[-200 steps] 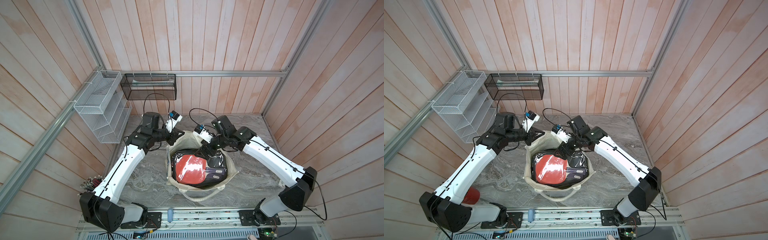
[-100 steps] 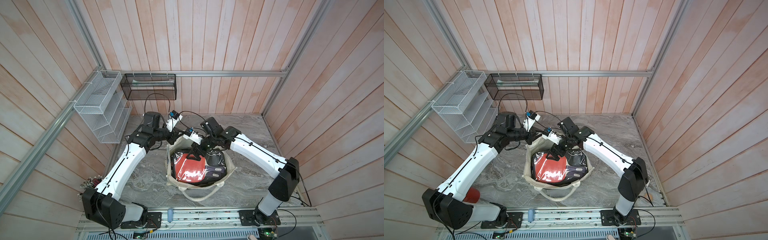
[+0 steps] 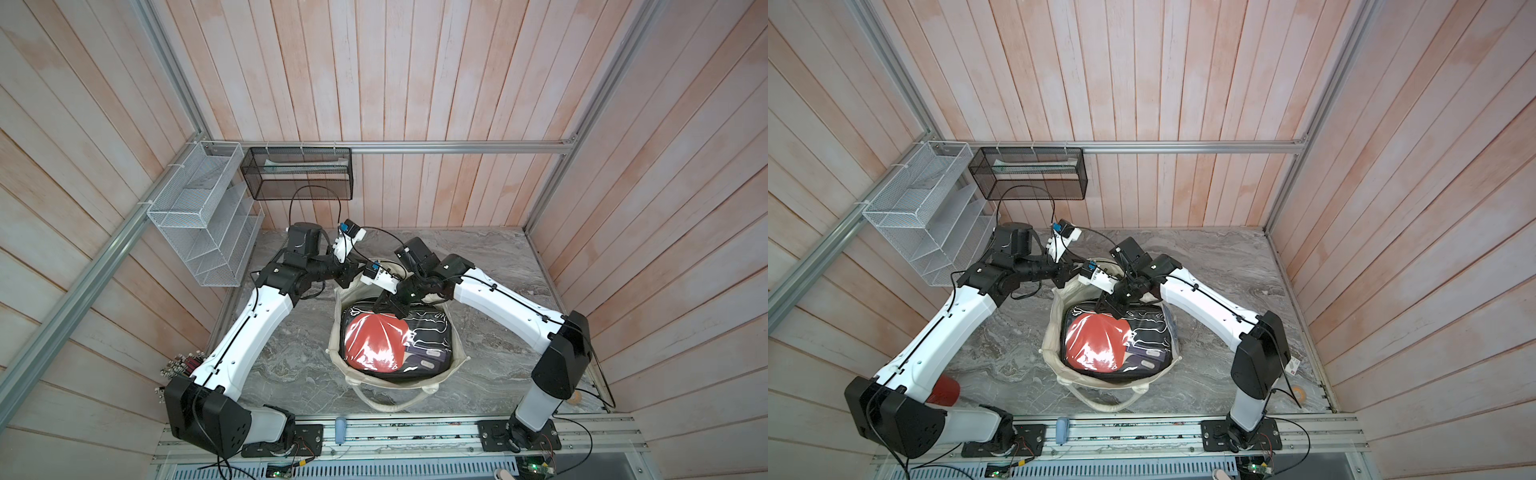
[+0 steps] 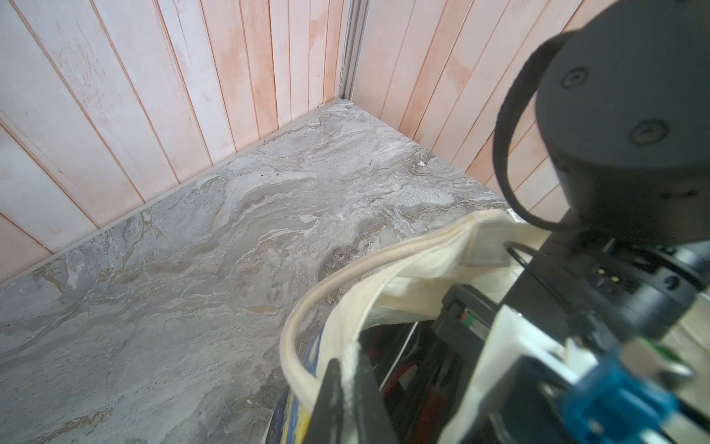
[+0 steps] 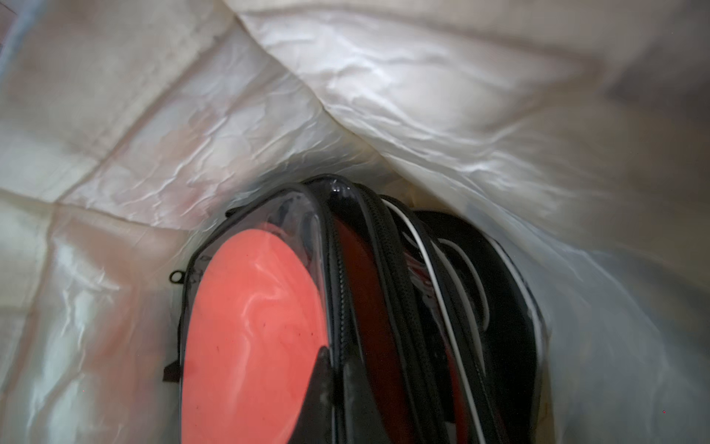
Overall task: Remove the ping pong set from the canvas bag
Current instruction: Pick up the ping pong set from the canvas bag.
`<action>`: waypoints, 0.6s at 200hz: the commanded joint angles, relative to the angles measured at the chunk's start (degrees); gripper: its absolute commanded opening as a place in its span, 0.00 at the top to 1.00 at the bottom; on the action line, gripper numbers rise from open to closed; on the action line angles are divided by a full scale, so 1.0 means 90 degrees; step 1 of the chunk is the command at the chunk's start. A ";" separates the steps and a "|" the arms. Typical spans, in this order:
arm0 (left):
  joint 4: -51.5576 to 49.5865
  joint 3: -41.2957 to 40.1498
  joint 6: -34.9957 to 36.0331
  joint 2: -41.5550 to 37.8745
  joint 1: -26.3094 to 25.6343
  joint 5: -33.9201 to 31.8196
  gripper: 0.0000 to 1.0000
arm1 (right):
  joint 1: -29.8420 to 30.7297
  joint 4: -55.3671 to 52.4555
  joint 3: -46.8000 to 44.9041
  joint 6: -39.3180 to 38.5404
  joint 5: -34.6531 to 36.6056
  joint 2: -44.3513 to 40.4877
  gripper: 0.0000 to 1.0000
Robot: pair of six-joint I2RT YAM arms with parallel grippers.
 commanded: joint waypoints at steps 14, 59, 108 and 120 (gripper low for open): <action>0.0719 0.0244 -0.0044 0.0003 0.0015 0.0276 1.00 | 0.0016 -0.0415 0.0135 0.0103 0.0181 -0.0126 1.00; 0.0755 0.0249 -0.0060 0.0073 0.0015 0.0146 1.00 | 0.0007 -0.0164 0.0378 0.0273 0.0503 -0.0465 1.00; 0.0715 0.0206 -0.0055 0.0240 0.0015 -0.0064 1.00 | -0.0032 0.0351 0.0903 0.0528 0.1193 -0.1031 1.00; 0.0721 0.0194 -0.0056 0.0267 0.0015 -0.0094 1.00 | -0.0032 0.0410 0.1080 0.0546 0.1274 -0.1152 1.00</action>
